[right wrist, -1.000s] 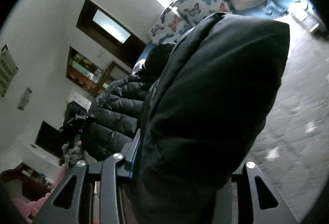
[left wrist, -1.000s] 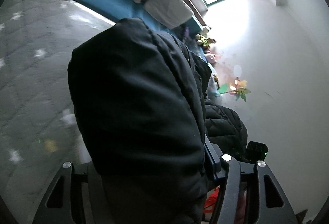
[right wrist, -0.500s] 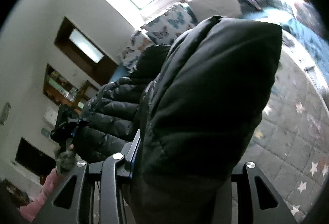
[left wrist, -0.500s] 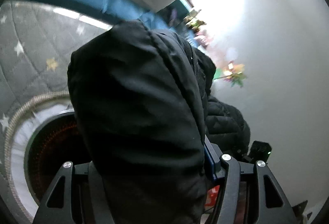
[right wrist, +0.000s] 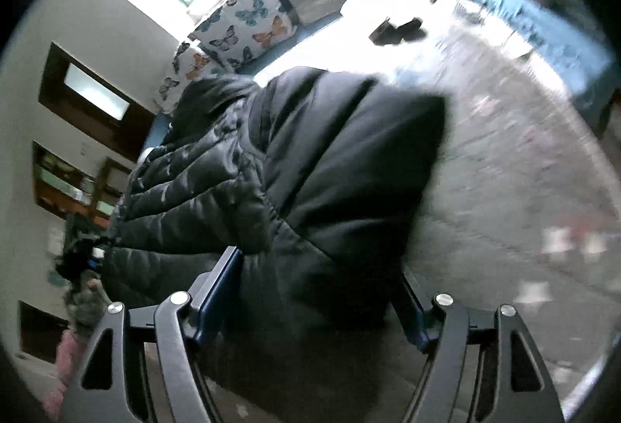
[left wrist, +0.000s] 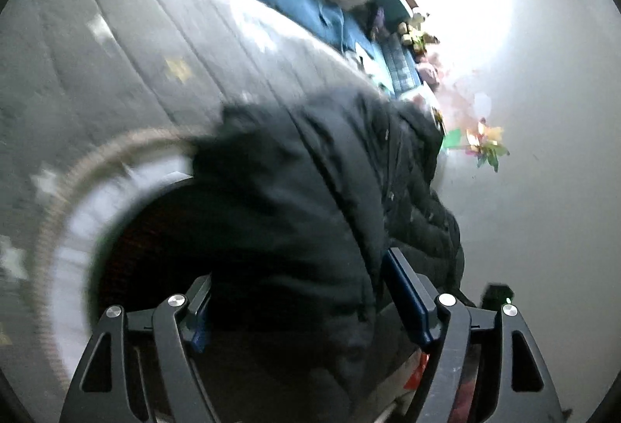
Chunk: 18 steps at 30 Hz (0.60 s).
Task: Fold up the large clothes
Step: 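Carry the held black jacket bundle with both grippers over the mattress, then lower the jacket bundle onto the mattress and open both grippers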
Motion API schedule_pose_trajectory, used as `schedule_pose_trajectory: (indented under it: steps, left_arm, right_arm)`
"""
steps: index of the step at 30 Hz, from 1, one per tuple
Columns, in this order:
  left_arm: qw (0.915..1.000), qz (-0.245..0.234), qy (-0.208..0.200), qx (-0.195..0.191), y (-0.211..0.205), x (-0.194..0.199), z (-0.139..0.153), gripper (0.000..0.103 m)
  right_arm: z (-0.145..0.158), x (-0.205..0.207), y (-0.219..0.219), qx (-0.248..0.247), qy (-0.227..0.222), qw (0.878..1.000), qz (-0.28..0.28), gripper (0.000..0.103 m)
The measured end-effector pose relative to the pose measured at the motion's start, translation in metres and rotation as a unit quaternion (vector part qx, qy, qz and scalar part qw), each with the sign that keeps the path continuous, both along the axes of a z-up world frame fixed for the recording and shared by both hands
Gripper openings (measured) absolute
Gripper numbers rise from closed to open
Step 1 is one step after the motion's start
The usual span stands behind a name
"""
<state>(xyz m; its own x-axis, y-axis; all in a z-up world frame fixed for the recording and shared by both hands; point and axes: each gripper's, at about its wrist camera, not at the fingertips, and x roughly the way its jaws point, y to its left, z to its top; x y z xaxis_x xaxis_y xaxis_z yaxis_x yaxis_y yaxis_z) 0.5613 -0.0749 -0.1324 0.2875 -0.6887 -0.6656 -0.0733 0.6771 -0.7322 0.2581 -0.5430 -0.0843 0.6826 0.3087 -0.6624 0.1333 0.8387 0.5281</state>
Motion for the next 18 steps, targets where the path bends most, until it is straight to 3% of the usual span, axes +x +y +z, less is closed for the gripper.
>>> schedule_pose_trajectory:
  steps: [3, 6, 12, 18]
  left_arm:
    - [0.9986, 0.037, -0.031, 0.019, 0.038, -0.019, 0.03, 0.08]
    - [0.9967, 0.036, -0.071, 0.017, 0.043, -0.032, 0.067, 0.08]
    - [0.9931, -0.011, -0.114, -0.022, -0.003, -0.032, 0.111, 0.08]
    - [0.9922, -0.052, -0.103, -0.047, -0.067, -0.003, 0.105, 0.077]
  right_arm:
    - [0.024, -0.011, 0.003, -0.06, -0.022, 0.997, -0.032, 0.079]
    - [0.048, -0.007, 0.018, -0.068, -0.05, 0.996, -0.038, 0.079]
    - [0.049, 0.036, 0.058, -0.124, -0.056, 0.99, -0.021, 0.079]
    - [0.033, 0.065, 0.07, -0.171, -0.024, 0.984, -0.049, 0.079]
